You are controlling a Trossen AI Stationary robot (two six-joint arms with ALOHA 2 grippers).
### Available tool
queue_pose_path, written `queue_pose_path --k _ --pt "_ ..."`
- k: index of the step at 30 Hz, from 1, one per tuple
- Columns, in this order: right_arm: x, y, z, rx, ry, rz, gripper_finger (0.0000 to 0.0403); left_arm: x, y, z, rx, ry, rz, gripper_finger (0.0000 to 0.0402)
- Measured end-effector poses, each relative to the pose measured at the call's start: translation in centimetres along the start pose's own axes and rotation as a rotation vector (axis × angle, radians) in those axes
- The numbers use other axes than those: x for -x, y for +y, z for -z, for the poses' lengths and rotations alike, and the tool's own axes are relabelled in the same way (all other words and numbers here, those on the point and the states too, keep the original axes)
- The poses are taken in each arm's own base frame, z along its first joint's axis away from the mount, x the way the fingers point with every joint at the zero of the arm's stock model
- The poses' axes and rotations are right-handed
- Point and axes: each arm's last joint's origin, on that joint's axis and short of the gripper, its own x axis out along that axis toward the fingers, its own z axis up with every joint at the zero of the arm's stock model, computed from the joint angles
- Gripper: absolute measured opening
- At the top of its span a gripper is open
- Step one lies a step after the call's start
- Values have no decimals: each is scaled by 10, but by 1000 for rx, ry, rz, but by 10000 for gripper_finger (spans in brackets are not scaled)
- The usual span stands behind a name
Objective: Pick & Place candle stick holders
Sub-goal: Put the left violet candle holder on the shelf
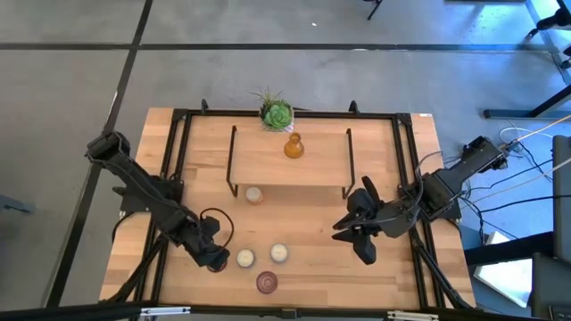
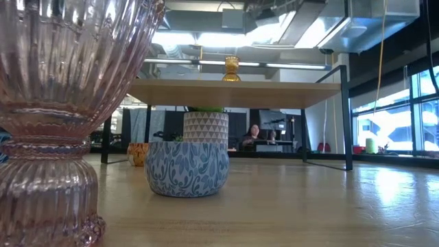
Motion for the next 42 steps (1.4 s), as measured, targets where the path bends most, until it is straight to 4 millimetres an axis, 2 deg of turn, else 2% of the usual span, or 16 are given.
queue_pose_path --k 10,14,19,24,27,30,38,42 --pt "1 1 2 19 -14 10 140 -14 -1 0 4 -5 -52 124" --pt "1 2 2 22 -13 9 140 -17 -2 0 5 0 -66 91" --pt "1 2 3 24 -11 8 140 -17 -3 0 5 -10 -58 19" --pt "1 3 3 39 -2 -1 140 -12 -3 0 30 -15 -50 17" --pt "1 3 4 49 4 -7 140 4 -10 2 28 -31 25 17" --pt "1 5 2 69 -14 -29 140 24 -18 2 27 -131 136 17" --pt "6 26 -14 115 -199 -230 140 96 -43 -2 -86 -681 566 17" --pt "14 35 -25 115 -311 -326 140 114 -57 -7 -143 -890 681 17"
